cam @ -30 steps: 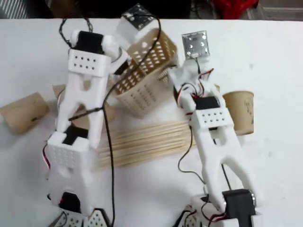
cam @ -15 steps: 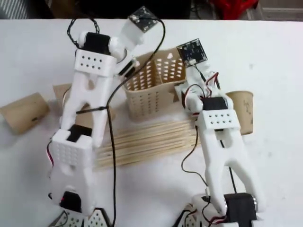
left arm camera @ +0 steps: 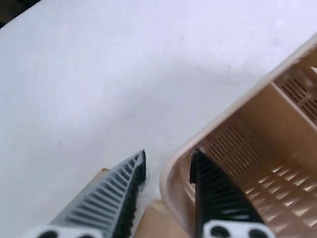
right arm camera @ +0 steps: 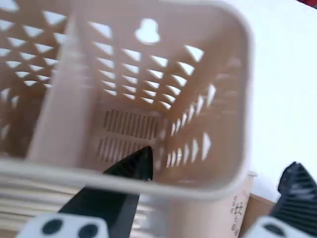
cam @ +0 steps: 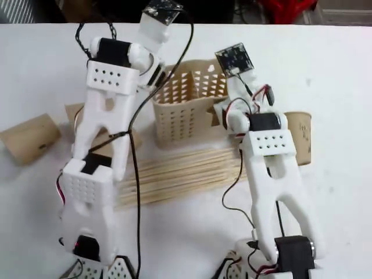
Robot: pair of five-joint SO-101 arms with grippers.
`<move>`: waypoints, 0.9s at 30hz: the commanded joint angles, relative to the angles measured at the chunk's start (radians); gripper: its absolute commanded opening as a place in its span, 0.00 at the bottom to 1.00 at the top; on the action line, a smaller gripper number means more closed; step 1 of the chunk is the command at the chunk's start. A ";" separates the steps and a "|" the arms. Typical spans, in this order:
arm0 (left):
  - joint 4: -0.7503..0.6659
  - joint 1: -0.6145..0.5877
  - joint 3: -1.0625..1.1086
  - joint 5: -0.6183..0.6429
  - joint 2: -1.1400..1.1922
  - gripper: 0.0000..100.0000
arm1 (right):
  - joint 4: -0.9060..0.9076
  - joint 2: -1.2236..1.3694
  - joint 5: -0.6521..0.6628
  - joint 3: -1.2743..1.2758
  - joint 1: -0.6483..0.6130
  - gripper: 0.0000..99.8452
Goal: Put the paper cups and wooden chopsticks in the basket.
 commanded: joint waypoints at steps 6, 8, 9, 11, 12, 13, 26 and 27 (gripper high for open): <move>-0.040 -0.030 -0.043 0.080 -0.010 0.16 | 0.277 -0.028 -0.009 -0.155 -0.093 0.23; -0.034 -0.039 -0.043 0.080 -0.012 0.16 | 0.300 -0.028 -0.009 -0.155 -0.090 0.22; -0.032 -0.045 -0.043 0.080 -0.013 0.16 | 0.321 -0.031 -0.008 -0.155 -0.090 0.22; -0.026 -0.054 -0.043 0.080 -0.012 0.16 | 0.371 -0.036 -0.008 -0.160 -0.099 0.22; -0.014 -0.058 -0.043 0.080 -0.012 0.16 | 0.390 -0.036 -0.008 -0.161 -0.101 0.22; -0.002 -0.059 -0.043 0.080 -0.012 0.16 | 0.401 -0.036 -0.008 -0.161 -0.101 0.22; 0.072 -0.073 -0.080 0.097 -0.099 0.16 | 0.490 -0.119 -0.008 -0.153 -0.079 0.22; 0.074 -0.076 -0.080 0.112 -0.122 0.16 | 0.504 -0.148 -0.008 -0.153 -0.076 0.22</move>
